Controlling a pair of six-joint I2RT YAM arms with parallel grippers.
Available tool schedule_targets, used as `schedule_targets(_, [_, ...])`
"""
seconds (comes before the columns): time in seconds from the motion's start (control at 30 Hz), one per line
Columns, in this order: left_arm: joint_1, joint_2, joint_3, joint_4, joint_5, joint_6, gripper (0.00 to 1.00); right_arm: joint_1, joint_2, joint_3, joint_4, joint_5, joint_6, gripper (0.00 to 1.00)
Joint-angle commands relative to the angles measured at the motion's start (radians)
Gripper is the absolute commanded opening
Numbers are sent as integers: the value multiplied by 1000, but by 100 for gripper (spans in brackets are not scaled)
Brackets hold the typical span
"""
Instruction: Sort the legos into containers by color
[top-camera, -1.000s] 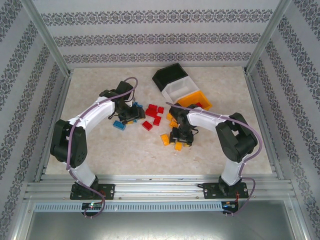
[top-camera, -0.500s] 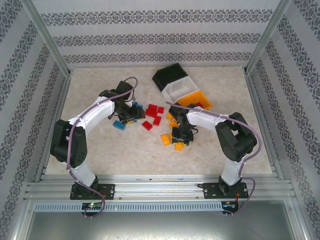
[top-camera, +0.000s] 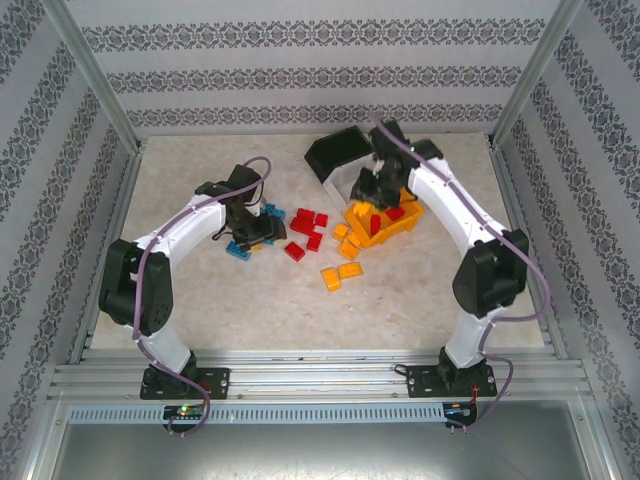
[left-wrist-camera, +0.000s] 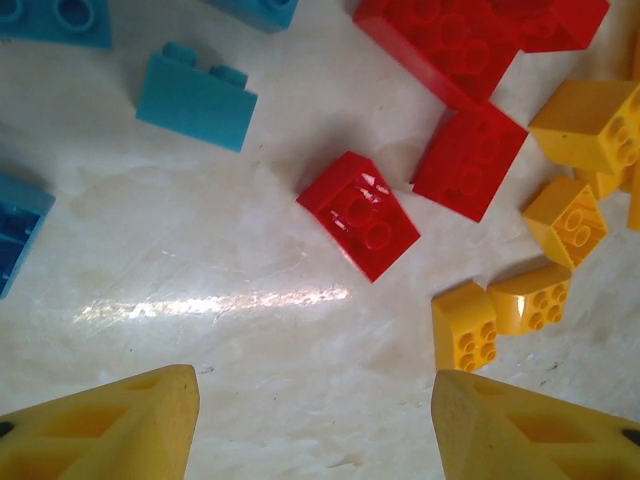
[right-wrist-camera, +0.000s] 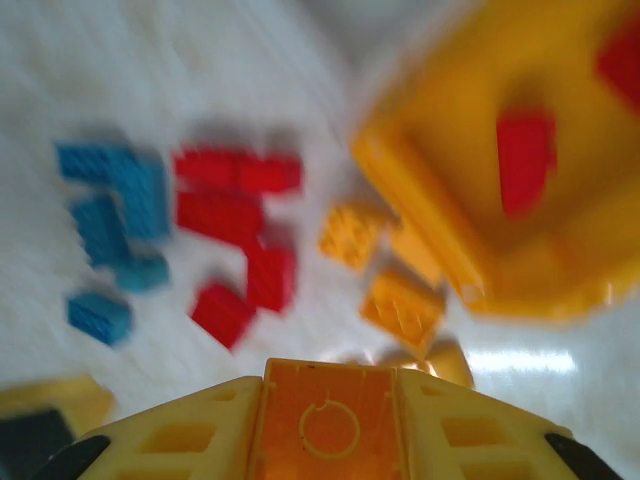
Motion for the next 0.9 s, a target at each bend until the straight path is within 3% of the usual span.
schedule_targets(0.0, [14,-51,-24,-17,-2,28,64,-40,173,202,-101,19,-59,33])
schedule_targets(0.3, [17,-112,-63,-78,20,48,64,-125,642,892,-323,37,-94,33])
schedule_targets(0.53, [20,-145,-83,-141,-16,61,64,-151,696,838,-217,11,-70,33])
schedule_targets(0.87, [49,-131,-73,-123,-61,-12,64,-174,714,837,-179,-34,-80,54])
